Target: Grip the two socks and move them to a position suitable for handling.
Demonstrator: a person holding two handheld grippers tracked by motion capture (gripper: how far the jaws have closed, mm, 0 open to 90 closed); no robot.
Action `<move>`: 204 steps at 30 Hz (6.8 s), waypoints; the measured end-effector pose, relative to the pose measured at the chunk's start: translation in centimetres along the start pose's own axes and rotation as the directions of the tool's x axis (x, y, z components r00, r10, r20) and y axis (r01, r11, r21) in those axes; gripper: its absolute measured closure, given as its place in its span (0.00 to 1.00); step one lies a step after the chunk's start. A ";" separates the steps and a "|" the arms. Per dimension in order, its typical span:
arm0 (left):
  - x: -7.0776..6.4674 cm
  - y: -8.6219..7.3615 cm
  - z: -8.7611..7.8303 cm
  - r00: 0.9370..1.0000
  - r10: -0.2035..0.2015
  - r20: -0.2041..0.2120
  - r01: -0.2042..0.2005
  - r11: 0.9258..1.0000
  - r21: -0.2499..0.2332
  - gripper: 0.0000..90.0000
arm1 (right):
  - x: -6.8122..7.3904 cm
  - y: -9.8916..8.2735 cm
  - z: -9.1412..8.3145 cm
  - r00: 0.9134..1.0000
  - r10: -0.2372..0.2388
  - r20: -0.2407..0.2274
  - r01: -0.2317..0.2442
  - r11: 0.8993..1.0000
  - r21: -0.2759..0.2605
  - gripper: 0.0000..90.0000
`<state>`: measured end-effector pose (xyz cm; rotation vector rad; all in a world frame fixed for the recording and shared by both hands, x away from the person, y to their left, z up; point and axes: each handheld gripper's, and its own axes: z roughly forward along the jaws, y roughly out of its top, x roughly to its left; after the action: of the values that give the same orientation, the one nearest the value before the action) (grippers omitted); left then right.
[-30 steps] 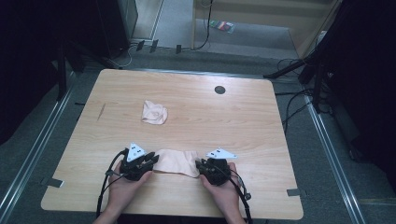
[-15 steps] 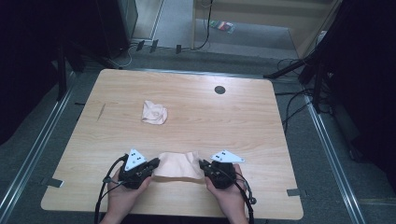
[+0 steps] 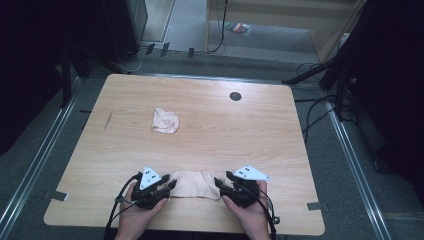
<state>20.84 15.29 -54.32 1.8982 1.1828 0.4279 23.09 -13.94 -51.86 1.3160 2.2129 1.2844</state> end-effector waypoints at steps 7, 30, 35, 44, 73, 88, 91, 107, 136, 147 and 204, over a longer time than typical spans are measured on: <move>1.5 1.0 -0.7 0.997 -0.071 0.007 0.071 0.995 -0.070 0.36 | -1.5 0.7 -1.5 0.997 0.022 0.073 -0.014 0.994 -0.109 0.24; 7.5 5.8 1.9 0.982 -0.151 -0.114 0.135 0.981 -0.137 0.35 | -4.5 0.0 -1.0 0.987 0.036 0.154 -0.017 0.992 -0.124 0.24; 8.5 6.8 2.8 0.977 -0.159 -0.142 0.139 0.980 -0.142 0.34 | -4.6 0.0 -0.8 0.986 0.043 0.160 -0.023 0.992 -0.124 0.25; 9.4 8.2 4.9 0.972 -0.148 -0.182 0.127 0.984 -0.124 0.36 | -4.4 0.0 -0.5 0.985 0.040 0.167 -0.021 0.993 -0.115 0.26; 11.6 11.6 11.1 0.948 -0.144 -0.285 0.149 0.989 -0.005 0.44 | -4.4 0.0 -0.4 0.984 0.053 0.169 -0.036 0.994 -0.100 0.28; 11.3 10.7 12.3 0.928 -0.096 -0.359 0.120 0.992 0.045 0.69 | -4.2 0.0 -0.2 0.984 0.049 0.171 -0.034 0.995 -0.089 0.28; 11.7 10.6 12.1 0.923 -0.100 -0.371 0.123 0.992 0.037 0.84 | -4.1 0.0 -0.2 0.985 0.048 0.169 -0.033 0.995 -0.090 0.29; 6.3 10.2 8.0 0.981 -0.040 -0.190 0.027 0.997 -0.069 0.94 | -4.1 0.5 -0.5 0.984 0.053 0.172 -0.033 0.993 -0.116 0.31; 5.0 6.8 5.2 0.995 -0.081 -0.057 0.077 0.994 -0.072 0.46 | -3.2 3.6 1.0 0.992 0.047 0.118 -0.031 0.990 -0.135 0.52; 5.9 5.5 4.9 0.993 -0.091 -0.072 0.086 0.993 -0.075 0.46 | -1.6 7.5 7.3 0.999 -0.008 0.038 0.009 0.999 -0.043 0.68; 5.5 5.4 7.0 0.998 -0.048 -0.038 0.049 0.999 0.023 0.34 | 1.9 12.8 11.6 0.993 -0.120 0.002 0.119 0.990 0.076 0.96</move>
<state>31.24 15.60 -54.89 1.8849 1.2615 0.4262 36.36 -3.46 -48.01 1.1908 2.3187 1.1630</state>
